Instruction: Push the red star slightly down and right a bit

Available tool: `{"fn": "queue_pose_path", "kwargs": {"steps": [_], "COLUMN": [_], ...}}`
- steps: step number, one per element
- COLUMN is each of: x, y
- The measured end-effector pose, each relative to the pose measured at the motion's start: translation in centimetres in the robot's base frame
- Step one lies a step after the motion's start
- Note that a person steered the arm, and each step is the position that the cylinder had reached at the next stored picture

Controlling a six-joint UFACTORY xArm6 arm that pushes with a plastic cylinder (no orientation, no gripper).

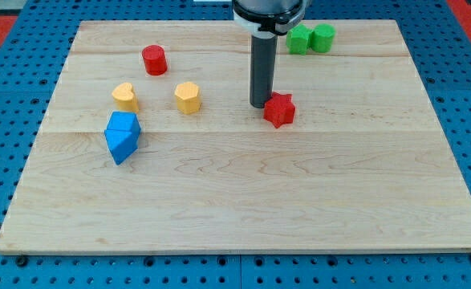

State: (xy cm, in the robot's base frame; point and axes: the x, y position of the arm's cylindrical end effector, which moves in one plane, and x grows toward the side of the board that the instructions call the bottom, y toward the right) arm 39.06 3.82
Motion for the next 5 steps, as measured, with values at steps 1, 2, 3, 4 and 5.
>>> {"fn": "queue_pose_path", "kwargs": {"steps": [1,2,3,4,5], "x": [0.0,0.4,2.8,4.6,5.7], "y": [5.1,9.1,9.9,11.4,14.4]}}
